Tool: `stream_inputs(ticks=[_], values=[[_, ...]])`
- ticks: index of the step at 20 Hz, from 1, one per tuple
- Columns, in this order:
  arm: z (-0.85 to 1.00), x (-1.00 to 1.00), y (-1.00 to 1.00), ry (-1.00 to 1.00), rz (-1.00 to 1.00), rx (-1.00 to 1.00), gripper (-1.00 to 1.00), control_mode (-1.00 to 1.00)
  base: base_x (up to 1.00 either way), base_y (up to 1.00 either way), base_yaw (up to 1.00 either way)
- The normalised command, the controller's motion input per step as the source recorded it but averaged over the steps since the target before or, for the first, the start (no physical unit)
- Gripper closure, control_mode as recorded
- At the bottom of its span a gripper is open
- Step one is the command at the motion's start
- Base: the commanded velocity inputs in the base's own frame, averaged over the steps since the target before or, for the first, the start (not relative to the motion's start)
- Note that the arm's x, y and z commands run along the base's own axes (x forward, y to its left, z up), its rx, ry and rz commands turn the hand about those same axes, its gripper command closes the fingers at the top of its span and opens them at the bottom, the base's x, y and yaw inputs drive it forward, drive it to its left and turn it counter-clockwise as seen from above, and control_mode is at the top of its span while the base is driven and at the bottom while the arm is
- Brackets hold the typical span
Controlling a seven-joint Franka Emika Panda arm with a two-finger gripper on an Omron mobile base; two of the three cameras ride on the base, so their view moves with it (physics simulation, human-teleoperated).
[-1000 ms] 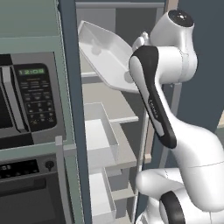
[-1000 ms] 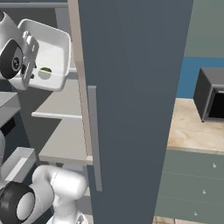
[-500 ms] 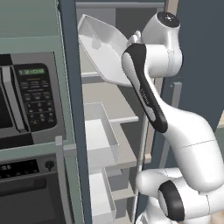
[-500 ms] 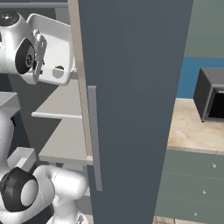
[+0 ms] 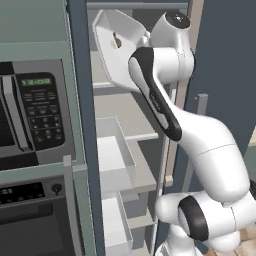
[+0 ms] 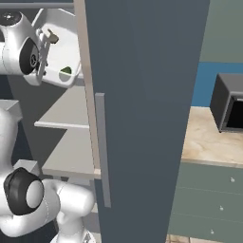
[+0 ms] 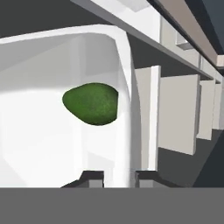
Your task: Take the avocado and garlic out of the freezer and place them in the tupperware container on the counter. Then put the tupperware containing the vegetables back in the freezer.
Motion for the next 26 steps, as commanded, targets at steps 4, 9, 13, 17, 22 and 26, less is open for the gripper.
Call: stream_inputs(ticks=[4,9,13,17,22,26], values=[[0.00,0.39,0.05,-0.01,0.00,0.00,1.00,-1.00,0.00,0.00,0.00],[0.09,0.40,0.00,0.00,0.00,0.00,1.00,-1.00,0.00,0.00,0.00],[0.10,0.14,0.00,0.00,0.00,0.00,1.00,-1.00,0.00,0.00,0.00],[0.17,0.11,0.00,0.00,0.00,-0.04,1.00,-1.00,0.00,0.00,0.00],[0.11,0.43,0.00,-0.02,0.00,-0.07,1.00,-1.00,0.00,0.00,0.00],[0.00,0.54,0.00,-0.03,0.00,-0.11,1.00,-1.00,0.00,0.00,0.00]])
